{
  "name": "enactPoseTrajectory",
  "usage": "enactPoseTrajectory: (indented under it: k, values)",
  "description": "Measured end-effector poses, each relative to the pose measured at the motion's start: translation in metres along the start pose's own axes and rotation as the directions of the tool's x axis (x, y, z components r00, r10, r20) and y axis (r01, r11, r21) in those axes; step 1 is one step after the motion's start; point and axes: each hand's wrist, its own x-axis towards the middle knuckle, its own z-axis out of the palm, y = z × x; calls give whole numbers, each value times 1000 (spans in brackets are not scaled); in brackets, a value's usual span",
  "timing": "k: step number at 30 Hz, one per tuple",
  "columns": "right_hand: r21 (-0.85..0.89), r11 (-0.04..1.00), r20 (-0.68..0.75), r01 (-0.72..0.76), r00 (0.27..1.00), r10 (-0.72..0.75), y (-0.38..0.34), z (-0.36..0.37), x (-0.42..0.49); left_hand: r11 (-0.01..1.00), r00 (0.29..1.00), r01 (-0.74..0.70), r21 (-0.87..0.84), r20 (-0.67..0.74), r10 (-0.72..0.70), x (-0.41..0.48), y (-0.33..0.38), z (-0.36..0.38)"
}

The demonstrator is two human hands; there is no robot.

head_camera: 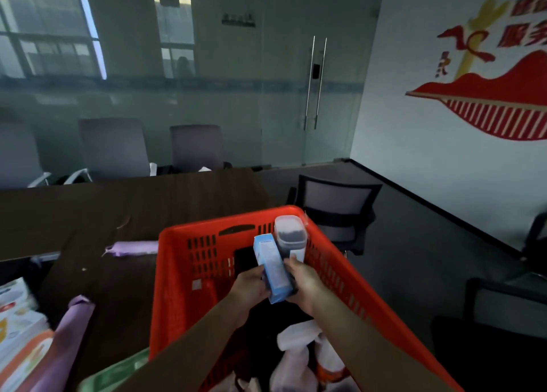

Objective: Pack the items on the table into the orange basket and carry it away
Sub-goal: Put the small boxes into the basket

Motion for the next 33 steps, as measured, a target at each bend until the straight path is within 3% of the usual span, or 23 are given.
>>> enactPoseTrajectory:
  k: [6,10,13,15,17,19,22,27,31,33]
  values:
    - [60,998,-14,33,999,-32,-3,4,15,993,998,-41,109,-35,45,22,-1,2]
    - [-85,994,-86,63,994,-70,-10,12,5,998,999,-26,66,-18,27,8,9,0]
    - [-260,953,-201,154,957,-210,-29,30,-20,996,994,-89,1,-55,89,-7,28,-14]
    - [-289,912,-176,290,921,-349,-38,55,-39,991,988,-130,-41,-87,126,-17,42,-36]
    - [-212,890,-129,403,891,-435,-44,90,-61,978,980,-186,-96,-91,177,-28,59,-66]
    - [-144,906,-45,397,912,-407,-45,129,-71,963,968,-239,-125,-116,225,-41,74,-100]
    - [-119,950,114,289,954,-276,-37,187,-94,954,925,-283,-94,-291,245,-61,81,-159]
    - [-219,972,246,89,969,-33,27,252,-118,995,893,-73,-68,-449,34,-94,21,-251]
    - [-377,926,65,-12,997,39,122,264,-129,965,891,253,-70,-371,-261,-122,-77,-291]
    - [-571,818,-34,-65,998,55,173,253,-135,911,864,409,-53,-300,-405,-137,-127,-301]
